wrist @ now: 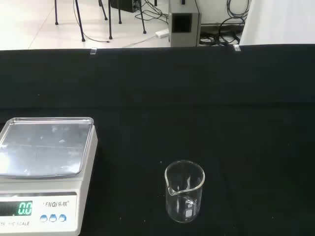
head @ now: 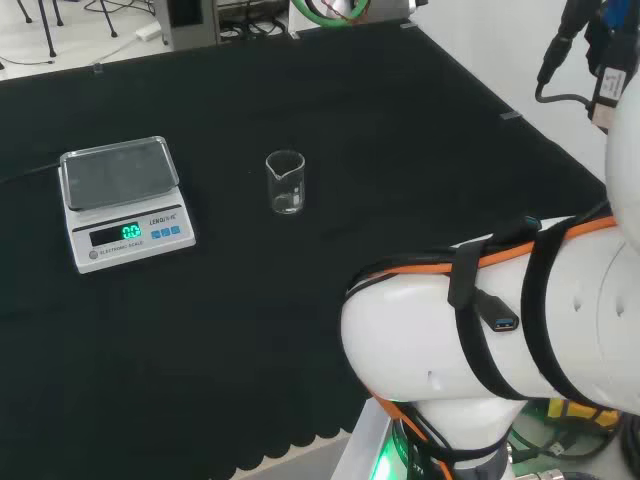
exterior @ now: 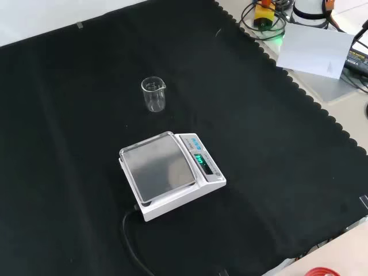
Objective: Pick up the beaker.
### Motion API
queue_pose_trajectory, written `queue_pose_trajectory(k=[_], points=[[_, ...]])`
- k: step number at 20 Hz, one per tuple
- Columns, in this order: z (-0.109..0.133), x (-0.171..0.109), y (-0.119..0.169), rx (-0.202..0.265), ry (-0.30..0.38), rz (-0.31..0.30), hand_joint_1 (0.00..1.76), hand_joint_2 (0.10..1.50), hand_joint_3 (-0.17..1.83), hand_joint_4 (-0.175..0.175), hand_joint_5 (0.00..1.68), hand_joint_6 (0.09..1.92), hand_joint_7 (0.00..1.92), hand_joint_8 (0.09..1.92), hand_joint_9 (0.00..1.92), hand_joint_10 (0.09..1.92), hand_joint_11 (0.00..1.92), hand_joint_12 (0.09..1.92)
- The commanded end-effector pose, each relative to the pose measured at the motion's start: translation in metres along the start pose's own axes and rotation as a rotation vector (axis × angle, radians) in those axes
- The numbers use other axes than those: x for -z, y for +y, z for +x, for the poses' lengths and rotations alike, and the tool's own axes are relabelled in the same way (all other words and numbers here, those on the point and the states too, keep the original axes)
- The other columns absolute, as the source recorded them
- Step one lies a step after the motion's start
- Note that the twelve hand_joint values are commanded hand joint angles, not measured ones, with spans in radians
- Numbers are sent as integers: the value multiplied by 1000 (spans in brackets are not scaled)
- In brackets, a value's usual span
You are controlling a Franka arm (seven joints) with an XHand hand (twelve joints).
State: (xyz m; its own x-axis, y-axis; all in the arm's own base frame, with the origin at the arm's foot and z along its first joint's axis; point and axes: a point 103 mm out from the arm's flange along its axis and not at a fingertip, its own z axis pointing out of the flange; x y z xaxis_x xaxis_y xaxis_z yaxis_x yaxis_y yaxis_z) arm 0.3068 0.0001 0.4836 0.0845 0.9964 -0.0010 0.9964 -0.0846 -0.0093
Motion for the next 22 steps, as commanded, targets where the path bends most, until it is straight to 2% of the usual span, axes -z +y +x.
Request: queue_pose_trajectory(k=[1, 4, 9, 12, 17, 22], points=[[-46, 120, -58, -117, -92, -75, 439, 698, 94, 43, 128, 87, 274, 312, 242, 808, 0, 1422], [-48, 129, -59, -126, -99, -79, 447, 740, 76, 32, 159, 87, 240, 571, 285, 821, 0, 1463], [-67, 108, -36, -159, -93, -76, 450, 745, 70, 31, 161, 87, 223, 632, 291, 824, 0, 1468], [-85, 70, -8, -173, -83, -59, 456, 742, 67, 34, 141, 87, 211, 633, 291, 824, 0, 1469], [-98, -10, 44, -185, -102, 42, 469, 735, 62, 41, 86, 87, 169, 628, 279, 822, 0, 1472], [-77, -76, 79, -179, -72, 85, 478, 731, 56, 44, 56, 87, 124, 640, 264, 830, 0, 1473]])
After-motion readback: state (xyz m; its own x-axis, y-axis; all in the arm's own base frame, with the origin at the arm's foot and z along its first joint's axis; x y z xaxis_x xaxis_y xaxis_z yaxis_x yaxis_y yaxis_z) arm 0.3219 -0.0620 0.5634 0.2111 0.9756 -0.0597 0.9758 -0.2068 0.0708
